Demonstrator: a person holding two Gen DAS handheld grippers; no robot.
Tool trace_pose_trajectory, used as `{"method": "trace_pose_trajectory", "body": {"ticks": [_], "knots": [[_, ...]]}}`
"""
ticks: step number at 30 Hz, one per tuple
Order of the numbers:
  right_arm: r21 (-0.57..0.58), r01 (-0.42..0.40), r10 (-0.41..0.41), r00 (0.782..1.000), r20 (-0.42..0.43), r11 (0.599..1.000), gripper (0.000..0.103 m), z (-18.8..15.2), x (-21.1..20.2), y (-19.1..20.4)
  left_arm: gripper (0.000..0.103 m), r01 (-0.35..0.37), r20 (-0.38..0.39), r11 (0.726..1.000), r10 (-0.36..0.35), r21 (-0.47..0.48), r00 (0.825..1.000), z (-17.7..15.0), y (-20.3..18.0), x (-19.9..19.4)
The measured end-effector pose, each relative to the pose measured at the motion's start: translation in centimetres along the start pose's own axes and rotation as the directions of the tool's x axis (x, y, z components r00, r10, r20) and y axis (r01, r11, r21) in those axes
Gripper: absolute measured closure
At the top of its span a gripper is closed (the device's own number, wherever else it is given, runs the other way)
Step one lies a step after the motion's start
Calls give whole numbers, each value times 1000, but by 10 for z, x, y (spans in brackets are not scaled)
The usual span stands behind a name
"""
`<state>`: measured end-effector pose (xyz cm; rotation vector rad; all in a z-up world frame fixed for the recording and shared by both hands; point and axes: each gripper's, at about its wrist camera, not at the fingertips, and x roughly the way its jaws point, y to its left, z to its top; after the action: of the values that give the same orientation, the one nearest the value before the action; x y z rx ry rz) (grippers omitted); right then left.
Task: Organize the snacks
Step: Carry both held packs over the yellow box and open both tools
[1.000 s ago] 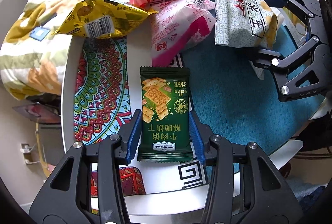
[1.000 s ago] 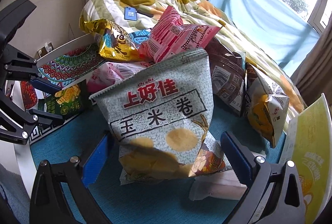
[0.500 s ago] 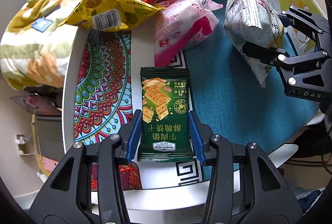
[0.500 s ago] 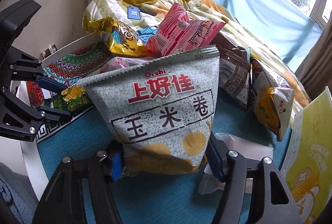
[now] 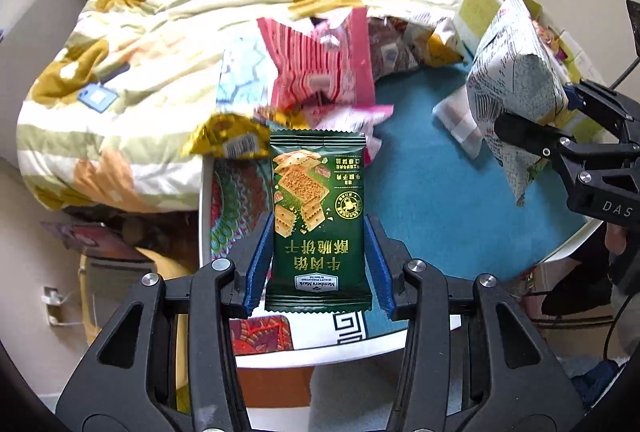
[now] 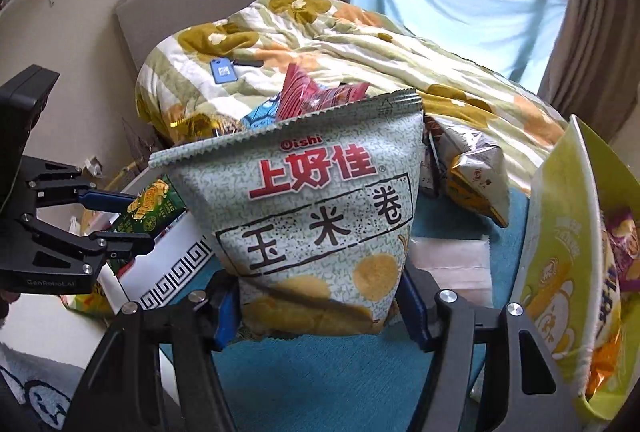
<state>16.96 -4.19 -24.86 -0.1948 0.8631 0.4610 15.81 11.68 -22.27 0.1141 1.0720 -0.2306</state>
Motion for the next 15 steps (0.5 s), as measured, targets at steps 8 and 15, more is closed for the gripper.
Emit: {"method": "trace_pose_trajectory", "body": {"ticks": [8, 15], "knots": [[234, 117, -129, 991, 35, 965, 42, 11, -65, -33, 62, 55, 131, 994, -68, 98, 989, 80, -18, -44], [346, 219, -267, 959, 97, 912, 42, 12, -130, -77, 62, 101, 204, 976, -141, 192, 969, 144, -87, -60]]}}
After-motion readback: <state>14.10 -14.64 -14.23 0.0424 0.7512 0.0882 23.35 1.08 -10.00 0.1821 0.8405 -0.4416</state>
